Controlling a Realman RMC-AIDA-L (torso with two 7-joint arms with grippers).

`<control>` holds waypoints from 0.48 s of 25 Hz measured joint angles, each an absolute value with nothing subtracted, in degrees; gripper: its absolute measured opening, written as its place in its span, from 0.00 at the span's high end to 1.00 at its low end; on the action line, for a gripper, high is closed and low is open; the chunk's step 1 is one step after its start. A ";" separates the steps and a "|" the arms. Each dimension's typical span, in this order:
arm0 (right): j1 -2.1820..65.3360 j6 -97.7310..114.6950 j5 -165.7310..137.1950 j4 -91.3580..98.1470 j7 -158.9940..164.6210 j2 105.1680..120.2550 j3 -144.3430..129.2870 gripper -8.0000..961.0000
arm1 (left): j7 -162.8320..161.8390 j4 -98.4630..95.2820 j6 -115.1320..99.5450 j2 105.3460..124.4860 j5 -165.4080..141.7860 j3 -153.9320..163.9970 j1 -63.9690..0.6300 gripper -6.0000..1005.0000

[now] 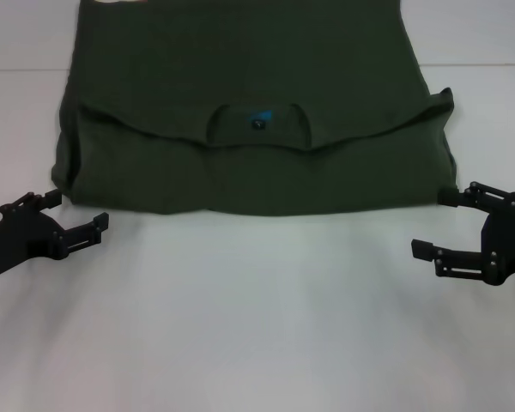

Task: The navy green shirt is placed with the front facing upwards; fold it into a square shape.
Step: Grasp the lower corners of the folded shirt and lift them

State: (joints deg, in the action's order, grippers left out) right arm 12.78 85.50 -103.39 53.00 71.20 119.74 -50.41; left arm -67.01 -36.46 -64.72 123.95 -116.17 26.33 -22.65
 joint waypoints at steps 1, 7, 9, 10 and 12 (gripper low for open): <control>12.78 85.93 -103.39 52.97 71.12 119.77 -50.42 0.05 | -66.34 -36.05 -63.75 123.98 -116.11 26.36 -22.87 0.11; 13.38 86.58 -103.11 51.25 70.72 119.79 -50.45 0.05 | -62.75 -33.83 -59.19 124.01 -115.88 26.33 -24.74 0.11; 13.91 86.59 -103.15 50.22 70.61 119.76 -50.36 0.05 | -61.87 -32.93 -57.66 124.02 -115.85 26.34 -25.57 0.11; 14.12 86.57 -103.25 49.77 70.58 119.75 -50.26 0.05 | -61.47 -32.46 -57.04 124.02 -115.84 26.34 -25.99 0.11; 14.24 86.32 -103.34 49.38 70.55 119.74 -50.16 0.05 | -60.43 -31.47 -55.54 124.02 -115.77 26.39 -26.83 0.11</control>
State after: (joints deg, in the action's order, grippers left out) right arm 14.24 86.32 -103.34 49.38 70.55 119.74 -50.17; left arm -60.43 -31.47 -55.54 124.02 -115.77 26.39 -26.83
